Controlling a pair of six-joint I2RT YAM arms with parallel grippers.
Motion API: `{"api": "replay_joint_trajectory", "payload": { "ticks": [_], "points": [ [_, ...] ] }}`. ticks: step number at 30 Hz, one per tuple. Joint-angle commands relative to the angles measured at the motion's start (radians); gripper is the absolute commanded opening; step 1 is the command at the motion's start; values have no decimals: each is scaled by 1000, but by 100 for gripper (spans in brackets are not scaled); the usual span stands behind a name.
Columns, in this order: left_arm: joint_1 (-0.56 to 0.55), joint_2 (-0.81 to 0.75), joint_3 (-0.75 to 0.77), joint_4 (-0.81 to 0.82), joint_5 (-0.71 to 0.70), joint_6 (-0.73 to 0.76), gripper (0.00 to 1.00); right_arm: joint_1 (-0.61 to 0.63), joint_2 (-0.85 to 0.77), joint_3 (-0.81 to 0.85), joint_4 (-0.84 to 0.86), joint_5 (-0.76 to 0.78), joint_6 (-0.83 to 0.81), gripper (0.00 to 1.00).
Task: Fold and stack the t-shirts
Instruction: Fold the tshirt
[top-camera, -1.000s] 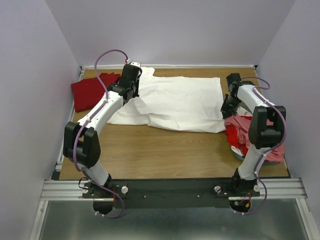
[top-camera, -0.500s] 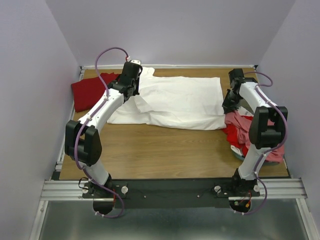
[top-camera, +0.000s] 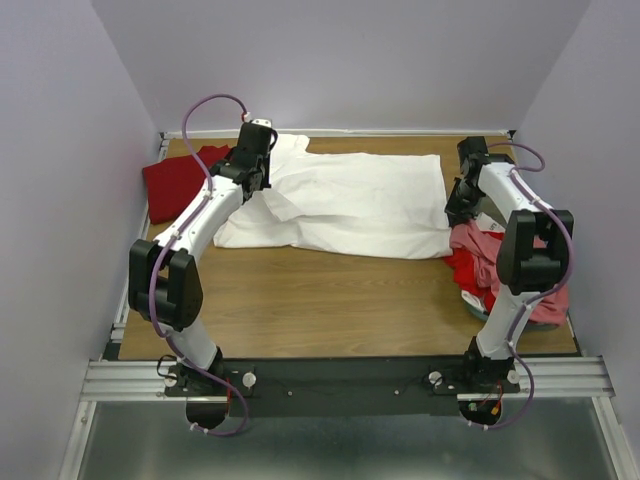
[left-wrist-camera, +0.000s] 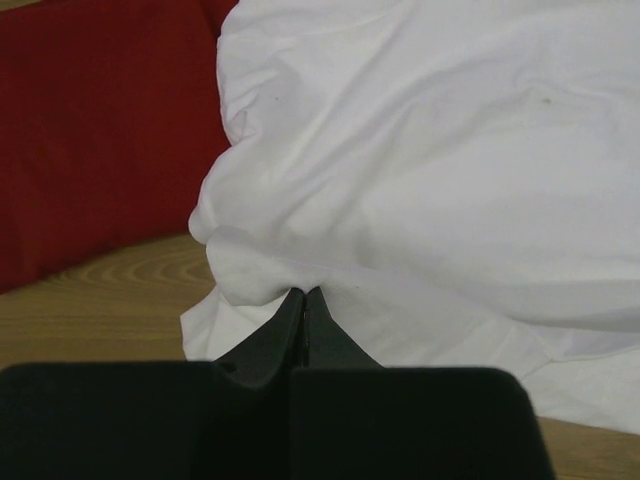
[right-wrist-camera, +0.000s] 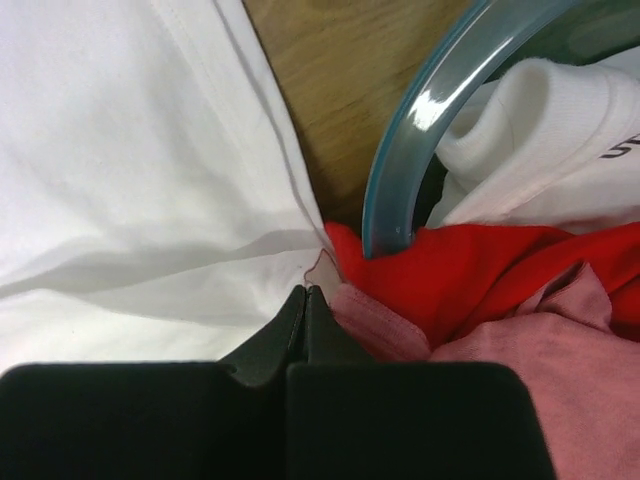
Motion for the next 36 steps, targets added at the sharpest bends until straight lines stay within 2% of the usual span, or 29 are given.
{"api": "replay_joint_trajectory", "payload": {
  "ticks": [1,8,11,12,13,14,15,16,19,22,24,28,31,36],
  "points": [
    [11,3,23,-13,-11,-4,0,-27,13,23,-12,37,-13,0],
    [12,43,45,-8,11,-3,0,-29,47,52,-12,40,-19,0],
    [15,71,75,-22,15,-3,10,-30,65,78,-11,33,-22,4],
    [17,75,80,-22,15,-7,23,-30,68,87,-12,28,-24,9],
    [21,74,82,-22,15,-13,45,-30,77,110,-12,13,-28,28],
    [40,68,80,-19,21,-19,55,-32,81,121,-12,2,-34,39],
    [52,59,62,-16,37,-38,67,-30,79,142,-12,-13,-39,63],
    [67,31,47,-13,51,-46,70,-30,79,149,-12,-24,-43,71],
    [149,-53,-53,15,94,-91,74,-29,49,155,-11,-70,-62,85],
    [224,-130,-189,27,96,-141,73,-29,12,143,-4,-107,-70,86],
    [270,-202,-268,30,103,-193,69,-23,-31,115,11,-150,-76,86],
    [314,-299,-488,50,156,-263,68,11,-85,60,39,-200,-77,86],
    [388,-337,-567,73,208,-293,67,43,-108,-3,66,-211,-68,86],
    [413,-297,-581,141,277,-309,64,59,-123,-97,124,-233,-53,86]
  ]
}}
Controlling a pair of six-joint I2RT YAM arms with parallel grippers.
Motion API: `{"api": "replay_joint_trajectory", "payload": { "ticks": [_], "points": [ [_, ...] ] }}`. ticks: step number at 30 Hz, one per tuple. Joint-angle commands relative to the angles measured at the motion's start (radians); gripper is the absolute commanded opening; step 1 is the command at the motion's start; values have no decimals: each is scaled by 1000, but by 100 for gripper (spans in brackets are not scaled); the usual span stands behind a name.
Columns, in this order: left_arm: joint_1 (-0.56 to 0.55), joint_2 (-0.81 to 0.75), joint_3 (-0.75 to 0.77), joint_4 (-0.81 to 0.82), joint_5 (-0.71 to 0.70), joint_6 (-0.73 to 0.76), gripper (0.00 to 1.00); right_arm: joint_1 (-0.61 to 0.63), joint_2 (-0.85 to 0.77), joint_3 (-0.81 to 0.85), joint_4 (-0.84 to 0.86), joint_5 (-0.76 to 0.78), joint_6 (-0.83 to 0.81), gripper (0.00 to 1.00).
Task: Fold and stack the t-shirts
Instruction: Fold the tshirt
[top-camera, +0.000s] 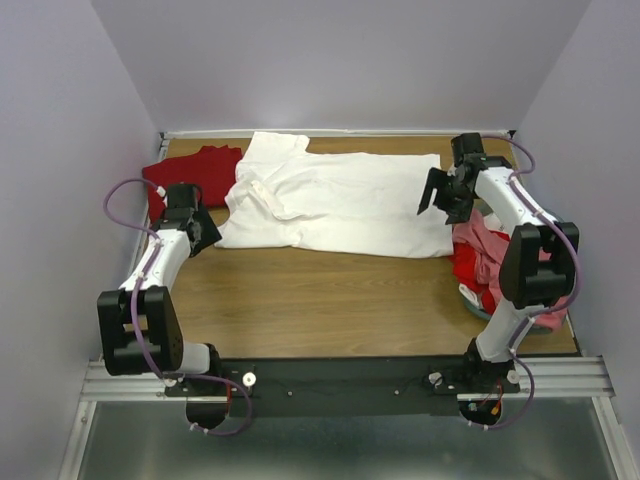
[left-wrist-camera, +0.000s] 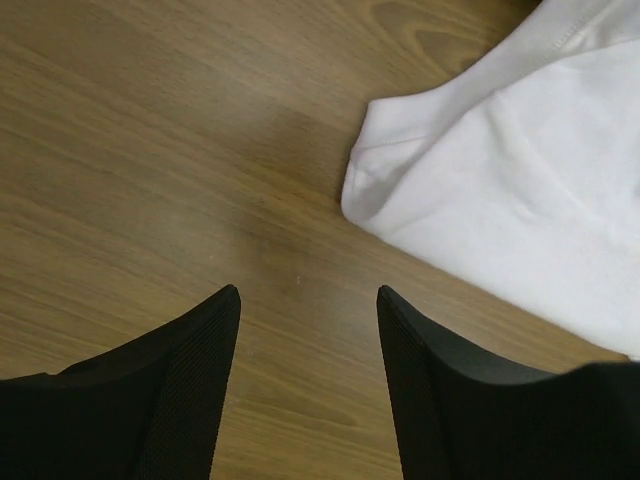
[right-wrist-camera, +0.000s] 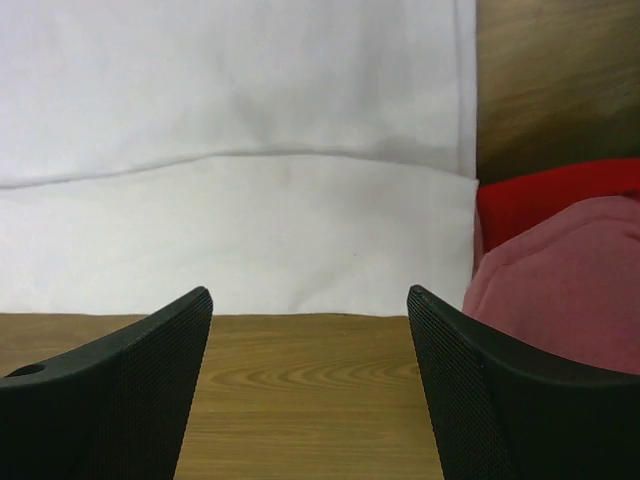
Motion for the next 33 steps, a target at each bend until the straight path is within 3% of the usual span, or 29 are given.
{"api": "replay_joint_trajectory", "payload": {
  "ticks": [1,5,28,30,33],
  "points": [
    [12,51,7,89,109,-54,63,9,-13,-92,53,-44,9,86],
    [12,97,-8,143,168,-80,62,9,-37,-163,63,-14,29,86],
    [12,225,-24,198,143,-100,53,-31,-143,-356,78,124,63,91],
    [12,240,-25,204,145,-102,51,-41,-163,-368,77,128,60,92],
    [10,266,-30,215,145,-94,40,-55,-192,-387,77,135,56,92]
  ]
}}
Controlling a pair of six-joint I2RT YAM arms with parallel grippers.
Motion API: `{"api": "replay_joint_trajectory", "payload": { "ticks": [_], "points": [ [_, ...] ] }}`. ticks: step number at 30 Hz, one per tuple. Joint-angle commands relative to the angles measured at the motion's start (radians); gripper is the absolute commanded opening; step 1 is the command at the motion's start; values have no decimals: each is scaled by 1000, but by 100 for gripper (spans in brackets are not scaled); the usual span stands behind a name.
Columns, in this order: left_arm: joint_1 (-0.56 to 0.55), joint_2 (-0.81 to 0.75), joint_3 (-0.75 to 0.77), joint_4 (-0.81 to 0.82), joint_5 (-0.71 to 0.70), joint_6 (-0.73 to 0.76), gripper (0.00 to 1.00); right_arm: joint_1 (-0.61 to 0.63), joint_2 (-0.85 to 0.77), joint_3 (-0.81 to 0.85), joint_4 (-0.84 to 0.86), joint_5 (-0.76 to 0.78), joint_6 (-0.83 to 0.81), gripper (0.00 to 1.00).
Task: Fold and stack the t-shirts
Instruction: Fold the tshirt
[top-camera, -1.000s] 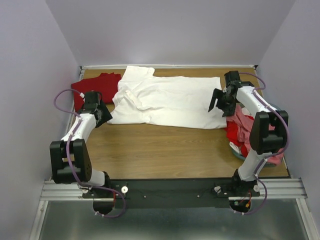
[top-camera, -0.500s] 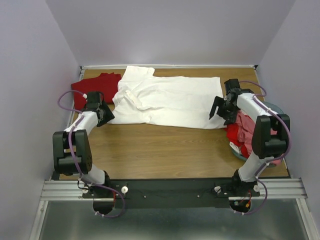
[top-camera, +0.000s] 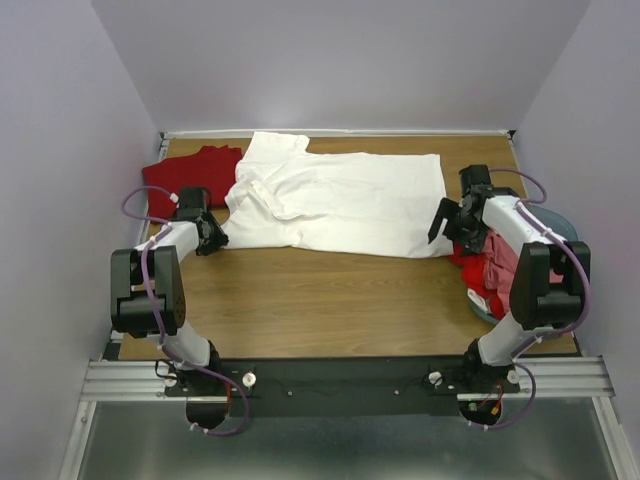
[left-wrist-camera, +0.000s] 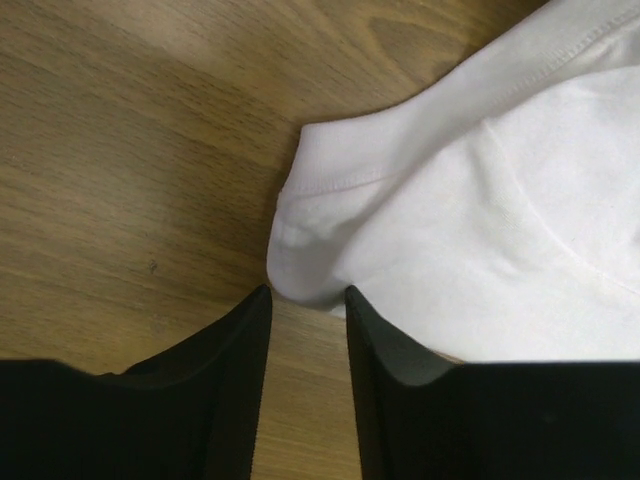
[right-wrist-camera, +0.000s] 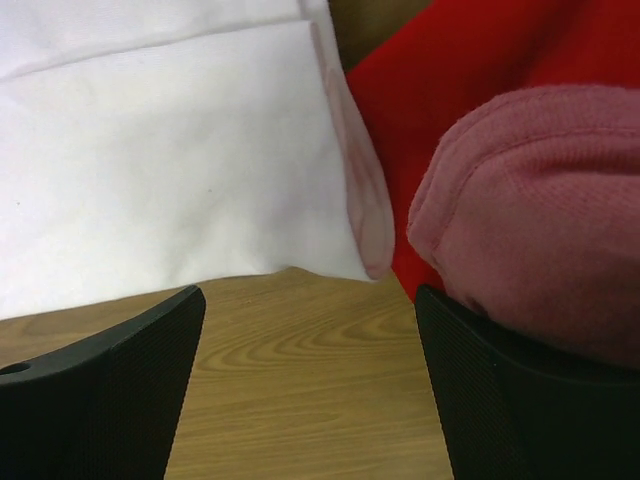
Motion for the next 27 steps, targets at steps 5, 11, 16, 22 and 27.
{"api": "replay_joint_trajectory", "payload": {
  "ticks": [5,11,16,22,27],
  "points": [
    [1,64,-30,50,12,4,18,-31,-65,-81,-15,62,-4,93],
    [4,27,-27,37,-28,27,0,-62,-79,-112,-10,72,-16,91],
    [4,-13,-25,27,-19,39,0,-69,-74,-112,1,74,-33,86],
    [4,-22,-33,33,29,30,0,-69,-51,-107,56,28,-54,72],
    [6,-25,-41,36,30,31,0,-69,-16,-106,105,3,-74,63]
  ]
}}
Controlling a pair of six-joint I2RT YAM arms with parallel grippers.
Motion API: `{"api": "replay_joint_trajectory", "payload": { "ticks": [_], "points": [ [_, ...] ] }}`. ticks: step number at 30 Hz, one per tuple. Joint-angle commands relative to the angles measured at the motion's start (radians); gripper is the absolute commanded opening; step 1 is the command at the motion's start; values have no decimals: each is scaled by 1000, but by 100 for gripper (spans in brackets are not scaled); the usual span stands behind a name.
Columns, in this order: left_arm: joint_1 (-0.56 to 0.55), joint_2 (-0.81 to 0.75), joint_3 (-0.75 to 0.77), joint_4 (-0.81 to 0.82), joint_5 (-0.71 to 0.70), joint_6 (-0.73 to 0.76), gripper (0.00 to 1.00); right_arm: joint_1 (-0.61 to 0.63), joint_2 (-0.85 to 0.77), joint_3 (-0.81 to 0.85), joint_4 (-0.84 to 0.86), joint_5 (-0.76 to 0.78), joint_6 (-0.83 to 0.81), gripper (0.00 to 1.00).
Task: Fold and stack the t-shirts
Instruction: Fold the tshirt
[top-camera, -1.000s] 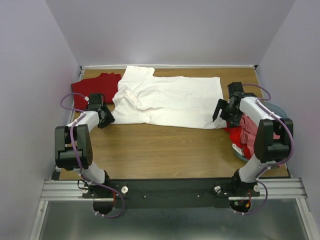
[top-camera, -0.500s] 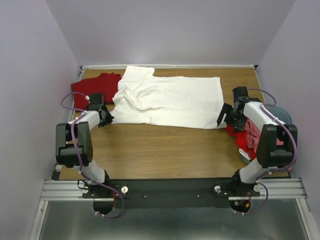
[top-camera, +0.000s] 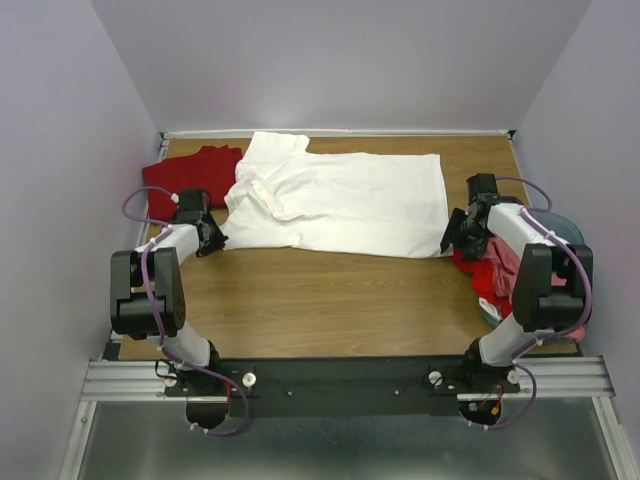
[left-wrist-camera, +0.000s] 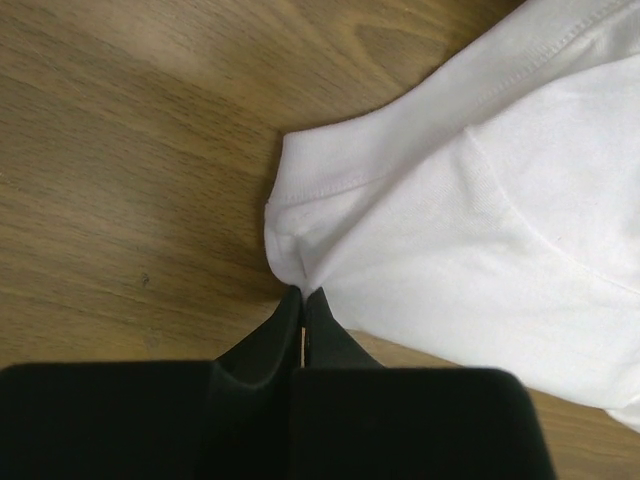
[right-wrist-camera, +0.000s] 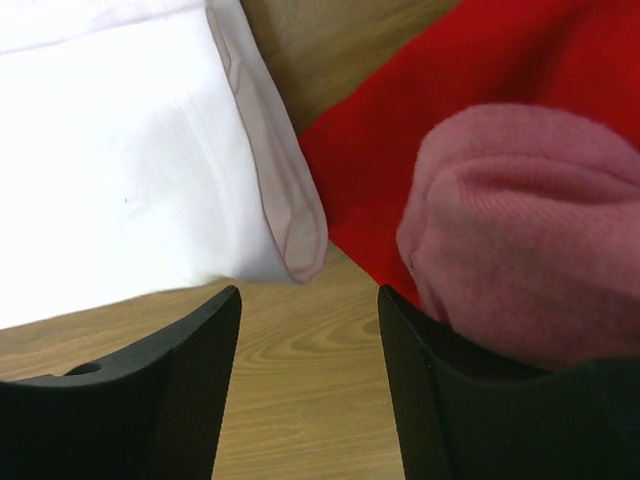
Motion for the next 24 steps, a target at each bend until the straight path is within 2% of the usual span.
{"api": "replay_joint_trajectory", "payload": {
  "ticks": [1,8,11,13,14,24],
  "points": [
    [3,-28,-19,-13,16,12,0,-8,41,-10,65,-46,-28,63],
    [3,-34,-24,-9,19,9,0,-8,99,13,114,-51,-45,55],
    [3,-32,-24,-10,16,14,0,-8,116,27,114,-39,-45,46],
    [3,-34,-27,-12,10,14,0,-8,119,27,114,-30,-51,26],
    [4,-35,-27,-10,7,17,0,-8,119,26,112,-30,-51,22],
    [44,-98,-4,-87,-85,78,0,-8,69,16,20,122,-76,7]
  ]
}}
